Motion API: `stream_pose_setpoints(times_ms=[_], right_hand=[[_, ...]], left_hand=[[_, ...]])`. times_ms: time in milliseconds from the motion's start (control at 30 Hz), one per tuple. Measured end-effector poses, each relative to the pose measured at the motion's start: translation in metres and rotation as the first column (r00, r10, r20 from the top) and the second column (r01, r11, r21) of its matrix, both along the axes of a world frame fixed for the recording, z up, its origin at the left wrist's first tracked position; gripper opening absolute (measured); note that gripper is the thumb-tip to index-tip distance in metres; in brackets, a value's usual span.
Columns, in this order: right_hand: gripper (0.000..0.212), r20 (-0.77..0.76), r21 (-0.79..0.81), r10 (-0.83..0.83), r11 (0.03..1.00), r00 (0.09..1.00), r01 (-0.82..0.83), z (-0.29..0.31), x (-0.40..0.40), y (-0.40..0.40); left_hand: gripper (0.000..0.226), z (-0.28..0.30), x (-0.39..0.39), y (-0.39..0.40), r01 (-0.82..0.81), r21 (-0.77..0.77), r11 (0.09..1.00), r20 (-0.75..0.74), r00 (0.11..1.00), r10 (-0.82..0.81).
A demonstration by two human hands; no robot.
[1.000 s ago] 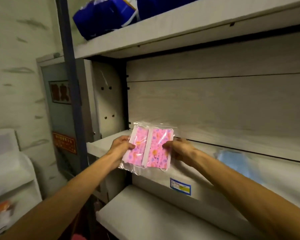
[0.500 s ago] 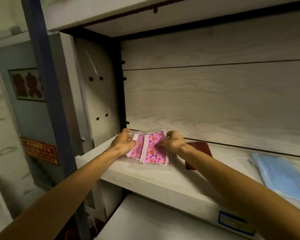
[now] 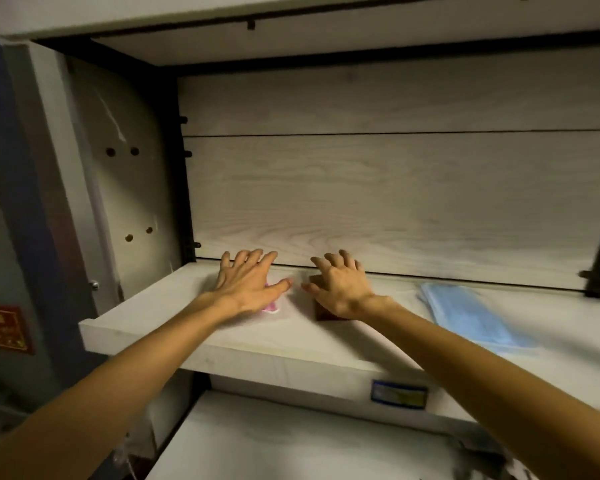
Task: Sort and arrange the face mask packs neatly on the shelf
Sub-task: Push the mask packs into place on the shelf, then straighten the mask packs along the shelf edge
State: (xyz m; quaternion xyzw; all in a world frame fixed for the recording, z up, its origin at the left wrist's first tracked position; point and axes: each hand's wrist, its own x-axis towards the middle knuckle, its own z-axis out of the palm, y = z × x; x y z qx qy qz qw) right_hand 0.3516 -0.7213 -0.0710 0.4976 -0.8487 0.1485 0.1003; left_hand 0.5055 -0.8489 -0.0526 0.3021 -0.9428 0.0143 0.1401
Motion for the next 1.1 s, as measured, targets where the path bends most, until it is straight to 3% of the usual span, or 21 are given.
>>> stream_pose_setpoints(times_ms=[200,367,533,633,733,800,967,1100], right_hand=[[0.067,-0.116,-0.015,-0.057,0.998,0.992,0.055,-0.003,-0.023,0.130],[0.059,-0.183,-0.116,-0.113,0.989,0.977,0.093,-0.001,-0.028,0.296],[0.032,-0.399,-0.274,-0.158,0.961,0.903,0.047,-0.005,-0.023,0.463],[0.028,-0.481,-0.249,-0.200,0.965,0.854,0.086,-0.009,-0.029,0.560],[0.027,-0.434,-0.263,-0.320,0.939,0.842,0.221,-0.010,-0.039,0.639],[0.029,-0.391,-0.265,-0.410,0.907,0.824,0.326,-0.011,-0.050,0.680],[0.046,-0.276,-0.205,-0.615,0.789,0.739,0.580,-0.024,-0.092,0.756],[0.050,-0.196,-0.189,-0.705,0.710,0.682,0.679,-0.035,-0.141,0.802]], left_hand=[[0.072,0.000,-0.033,0.105,0.122,-0.089,0.989,-0.052,0.991,-0.127],[0.069,-0.007,-0.065,0.237,0.289,-0.104,0.952,-0.111,0.947,-0.300],[0.054,-0.012,-0.095,0.376,0.480,-0.210,0.852,-0.222,0.825,-0.520],[0.043,-0.016,-0.111,0.457,0.623,-0.363,0.693,-0.201,0.673,-0.711],[0.033,-0.018,-0.133,0.533,0.720,-0.458,0.520,-0.164,0.507,-0.846],[0.033,-0.019,-0.153,0.578,0.756,-0.459,0.467,-0.126,0.465,-0.876],[0.042,-0.023,-0.217,0.646,0.777,-0.399,0.488,-0.106,0.490,-0.866],[0.040,-0.026,-0.279,0.684,0.772,-0.370,0.517,-0.113,0.514,-0.850]])
